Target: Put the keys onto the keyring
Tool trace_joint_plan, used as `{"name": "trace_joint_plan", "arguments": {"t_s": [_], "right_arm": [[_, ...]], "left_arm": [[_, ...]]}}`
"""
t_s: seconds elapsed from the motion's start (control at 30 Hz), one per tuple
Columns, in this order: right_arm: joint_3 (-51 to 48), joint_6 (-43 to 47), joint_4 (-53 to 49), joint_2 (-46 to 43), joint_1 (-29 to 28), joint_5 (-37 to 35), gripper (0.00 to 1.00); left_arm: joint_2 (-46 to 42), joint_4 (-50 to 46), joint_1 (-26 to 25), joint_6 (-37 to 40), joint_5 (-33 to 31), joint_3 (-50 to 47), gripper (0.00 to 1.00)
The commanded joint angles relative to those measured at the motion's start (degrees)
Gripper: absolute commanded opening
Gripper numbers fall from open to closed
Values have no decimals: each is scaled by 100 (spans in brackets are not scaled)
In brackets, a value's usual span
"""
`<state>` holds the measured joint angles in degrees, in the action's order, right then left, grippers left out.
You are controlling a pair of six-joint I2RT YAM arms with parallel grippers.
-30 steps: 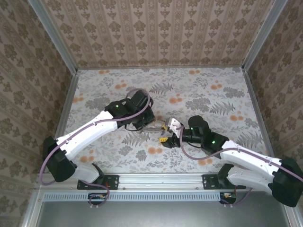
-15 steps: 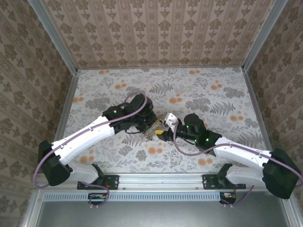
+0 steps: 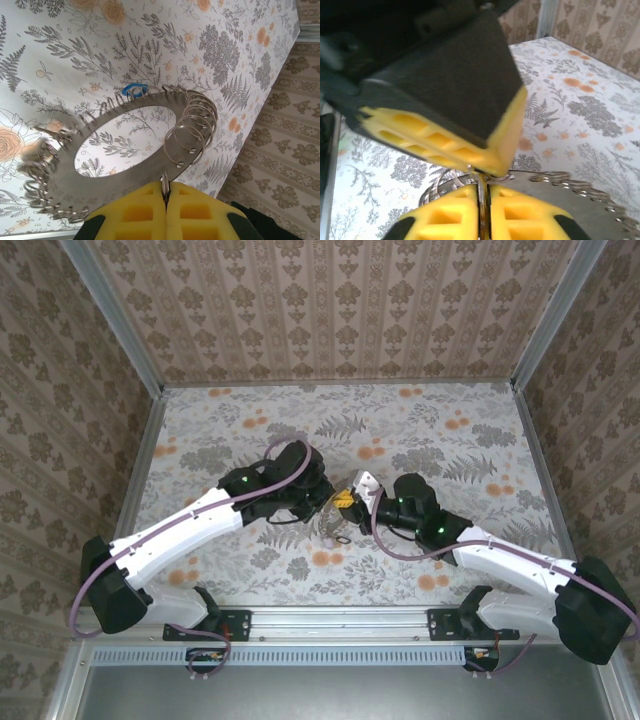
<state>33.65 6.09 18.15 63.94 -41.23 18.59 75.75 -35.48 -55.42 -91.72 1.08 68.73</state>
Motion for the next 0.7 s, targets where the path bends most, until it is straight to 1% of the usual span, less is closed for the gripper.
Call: {"name": "trace_joint_plan", "arguments": {"t_s": [0.0, 0.17, 0.3, 0.43, 0.5, 0.53, 0.67], "right_arm": [[-49, -88, -148, -212, 235, 361, 0], [-155, -55, -207, -320, 399, 545, 0], [-216, -42, -198, -323, 473, 669, 0], [-284, -241, -149, -331, 676, 927, 0], [-315, -438, -119, -315, 765, 1033, 13], [-307, -521, -134, -299, 810, 1076, 17], [-329, -698, -100, -317, 924, 1220, 19]], "left_arm": [[-317, 211, -73, -78, -12, -67, 0], [-386, 448, -95, -85, 67, -202, 0], [-492, 498, -92, -50, 11, -230, 0], [-631, 703, -92, -13, -40, -352, 0], [-679, 839, -92, -5, -12, -404, 0], [-690, 897, -92, -3, 10, -426, 0], [-693, 1035, -92, 12, 50, -472, 0]]}}
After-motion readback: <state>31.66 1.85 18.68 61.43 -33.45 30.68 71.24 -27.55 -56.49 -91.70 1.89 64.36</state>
